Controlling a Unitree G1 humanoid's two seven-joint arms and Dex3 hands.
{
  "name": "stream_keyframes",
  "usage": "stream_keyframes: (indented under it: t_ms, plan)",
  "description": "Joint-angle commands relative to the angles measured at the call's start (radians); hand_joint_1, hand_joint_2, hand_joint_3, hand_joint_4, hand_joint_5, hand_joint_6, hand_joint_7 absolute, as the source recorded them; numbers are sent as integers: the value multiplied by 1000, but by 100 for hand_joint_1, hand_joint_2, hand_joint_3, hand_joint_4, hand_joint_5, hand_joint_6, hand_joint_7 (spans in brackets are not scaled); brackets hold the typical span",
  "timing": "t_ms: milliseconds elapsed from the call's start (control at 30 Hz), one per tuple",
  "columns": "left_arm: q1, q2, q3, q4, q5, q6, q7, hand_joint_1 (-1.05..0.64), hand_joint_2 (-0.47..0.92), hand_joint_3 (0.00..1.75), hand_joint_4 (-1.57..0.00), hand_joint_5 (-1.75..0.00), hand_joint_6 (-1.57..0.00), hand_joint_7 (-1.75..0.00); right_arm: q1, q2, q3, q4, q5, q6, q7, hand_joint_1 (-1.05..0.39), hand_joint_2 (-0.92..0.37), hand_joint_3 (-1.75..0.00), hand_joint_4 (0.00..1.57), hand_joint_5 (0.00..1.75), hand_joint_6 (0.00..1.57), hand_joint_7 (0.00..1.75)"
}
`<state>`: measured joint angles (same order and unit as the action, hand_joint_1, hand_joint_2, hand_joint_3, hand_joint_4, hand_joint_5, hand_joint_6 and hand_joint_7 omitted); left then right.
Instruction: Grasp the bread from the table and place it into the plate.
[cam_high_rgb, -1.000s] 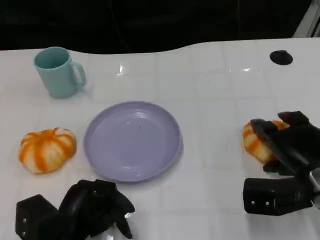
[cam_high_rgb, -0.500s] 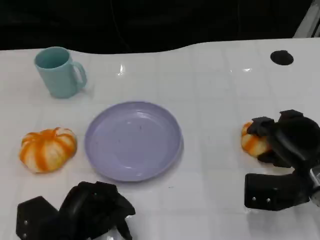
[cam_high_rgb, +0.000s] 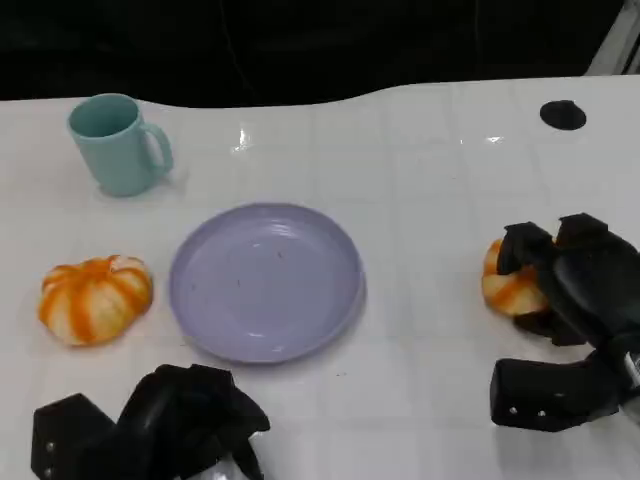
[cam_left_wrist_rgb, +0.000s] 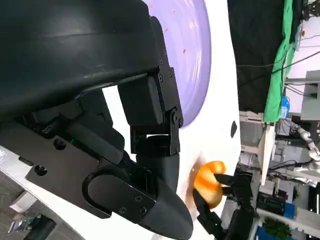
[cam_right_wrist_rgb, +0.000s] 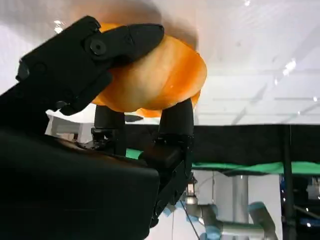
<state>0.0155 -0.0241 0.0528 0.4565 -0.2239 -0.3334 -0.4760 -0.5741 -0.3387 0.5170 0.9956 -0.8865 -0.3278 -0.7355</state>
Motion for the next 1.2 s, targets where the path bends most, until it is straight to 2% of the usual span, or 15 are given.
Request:
stream_keyframes:
  t_ms: [33, 167, 367, 533, 767, 900, 1067, 1200]
  plan:
    - [1, 11, 5, -5, -2, -3, 8, -105, 79, 0, -150, -93, -157, -50, -11, -2, -6, -8, 25, -33, -41, -15, -47, -100, 90, 175, 67, 175]
    - [-9, 12, 7, 9, -3, -7, 3, -105, 79, 0, -150, -93, -157, -50, -14, -1, -8, -39, 33, -61, -62, -13, -41, -109, 93, 175, 70, 175]
    - [-7, 7, 7, 6, -13, -2, -3, -105, 78, 0, -150, -93, -157, -49, -3, -3, -16, -133, 50, -103, -48, -16, -40, -124, 96, 175, 74, 175]
    - [-6, 11, 7, 7, -5, -7, 1, -105, 79, 1, -150, -93, -157, -49, 12, 24, -35, -243, 110, -122, 70, -17, -35, -133, 97, 175, 76, 172]
    - [3, 13, 5, -1, -1, -10, 2, -105, 79, 1, -149, -92, -157, -48, 16, 89, -31, -359, 126, -111, 164, -16, -34, -133, 97, 175, 78, 169]
    - [8, 12, 1, -8, 7, -13, 8, -105, 80, 1, -150, -92, -157, -48, 4, 126, -16, -398, 107, -75, 223, -18, -36, -132, 94, 175, 78, 164]
    - [6, 11, 1, -5, 1, -10, 2, -105, 79, 0, -150, -92, -157, -49, -35, 192, 7, -379, 100, -54, 268, -19, -38, -126, 92, 175, 73, 173]
    - [2, 11, 1, 2, -2, -11, -3, -105, 78, 0, -150, -92, -157, -48, -74, 236, 24, -323, 88, -75, 241, -16, -37, -117, 91, 175, 71, 175]
